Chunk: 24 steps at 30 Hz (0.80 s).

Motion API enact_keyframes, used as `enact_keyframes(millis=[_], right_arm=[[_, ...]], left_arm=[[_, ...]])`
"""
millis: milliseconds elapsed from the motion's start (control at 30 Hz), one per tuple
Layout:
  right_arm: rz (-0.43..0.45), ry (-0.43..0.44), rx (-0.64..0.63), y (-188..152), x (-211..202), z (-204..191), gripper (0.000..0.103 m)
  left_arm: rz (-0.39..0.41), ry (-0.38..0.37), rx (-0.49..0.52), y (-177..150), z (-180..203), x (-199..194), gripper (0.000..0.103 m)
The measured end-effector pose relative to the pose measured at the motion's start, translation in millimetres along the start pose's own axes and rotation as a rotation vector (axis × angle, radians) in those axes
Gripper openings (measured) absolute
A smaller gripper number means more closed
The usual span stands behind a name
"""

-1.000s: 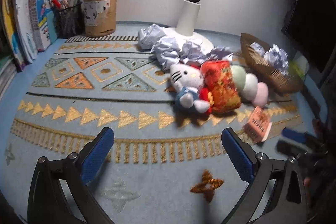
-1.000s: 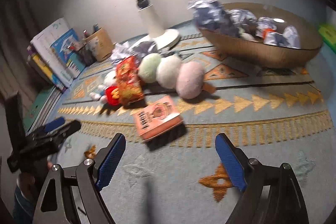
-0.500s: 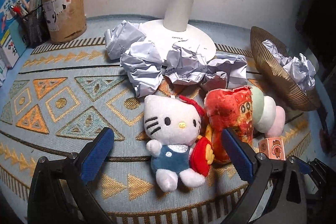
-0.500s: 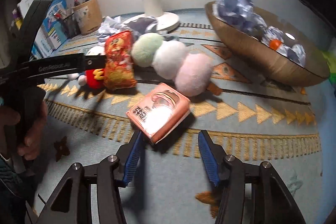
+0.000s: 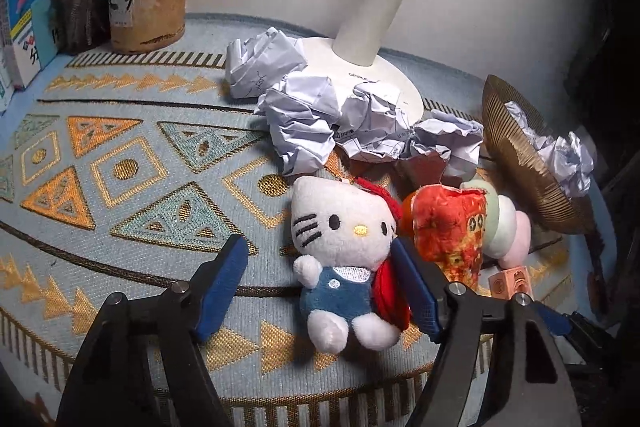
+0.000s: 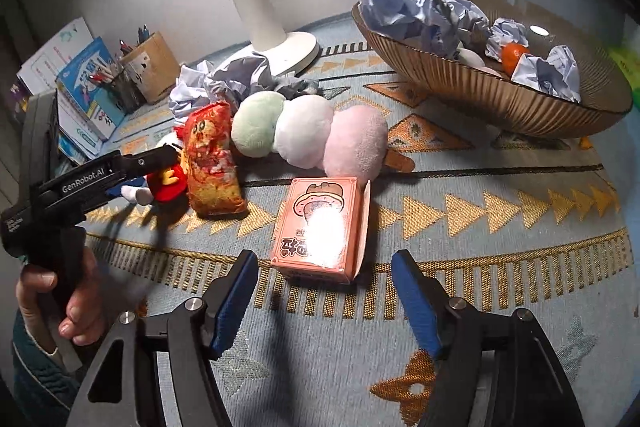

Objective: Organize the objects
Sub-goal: 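Grasp the Hello Kitty plush with the left tool while the right tool grasps the pink box, then lift and carry the Hello Kitty plush and pink box over the bowl with both tools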

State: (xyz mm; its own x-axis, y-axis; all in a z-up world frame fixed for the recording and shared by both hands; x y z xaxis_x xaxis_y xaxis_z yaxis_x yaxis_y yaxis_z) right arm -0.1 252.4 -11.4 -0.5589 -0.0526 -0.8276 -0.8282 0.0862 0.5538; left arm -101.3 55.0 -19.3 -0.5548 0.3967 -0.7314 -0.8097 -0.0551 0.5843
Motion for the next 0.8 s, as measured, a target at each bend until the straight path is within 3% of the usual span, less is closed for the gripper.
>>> enact_keyframes(millis=[100, 133, 200, 233, 267, 300, 367, 567, 700, 800], right_arm=[[0.005, 0.002, 0.013, 2, 3, -5, 0.068], [0.005, 0.003, 0.021, 3, 5, -6, 0.068], [0.018, -0.025, 0.034, 4, 7, -10, 0.068], [0.027, -0.052, 0.033, 5, 8, -13, 0.068], [0.038, -0.086, 0.028, 5, 8, -15, 0.065], [0.047, -0.109, 0.014, 5, 9, -19, 0.051], [0.06, -0.127, -0.018, 5, 9, -24, 0.042], [0.116, 0.033, -0.104, -17, -25, -39, 0.041], [0.117, -0.021, -0.174, -29, -27, -43, 0.041], [0.121, -0.064, -0.15, -30, -21, -36, 0.041]], left_arm=[[-0.014, 0.075, 0.083, -3, 17, 8, 0.072], [-0.012, 0.082, 0.088, -3, 17, 8, 0.064], [-0.014, 0.016, 0.055, -3, 15, 5, 0.048], [-0.004, 0.021, 0.046, -3, 12, 0, 0.046], [0.009, 0.036, 0.046, -4, 10, -6, 0.046], [0.022, 0.031, 0.037, -5, 6, -14, 0.045], [0.044, -0.025, -0.006, -11, -4, -34, 0.045], [0.088, -0.014, -0.032, -60, -26, -79, 0.045], [0.115, 0.043, 0.028, -75, -20, -84, 0.046], [0.111, 0.055, 0.067, -75, -17, -79, 0.047]])
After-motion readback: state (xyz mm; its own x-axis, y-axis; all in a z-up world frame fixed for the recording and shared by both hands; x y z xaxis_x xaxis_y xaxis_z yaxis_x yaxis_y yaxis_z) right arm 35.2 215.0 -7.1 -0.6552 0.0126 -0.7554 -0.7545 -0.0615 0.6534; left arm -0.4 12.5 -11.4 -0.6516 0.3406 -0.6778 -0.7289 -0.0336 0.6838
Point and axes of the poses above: each gripper's, at about its wrist camera, not at the fingertips, and x roughly the way its jaws point, z to its right, y to its top, the point moved 3 cm from there along x, roughly the way its jaws point, and after that the axes turned 8 degrees about -y, right-handed, at the moved point
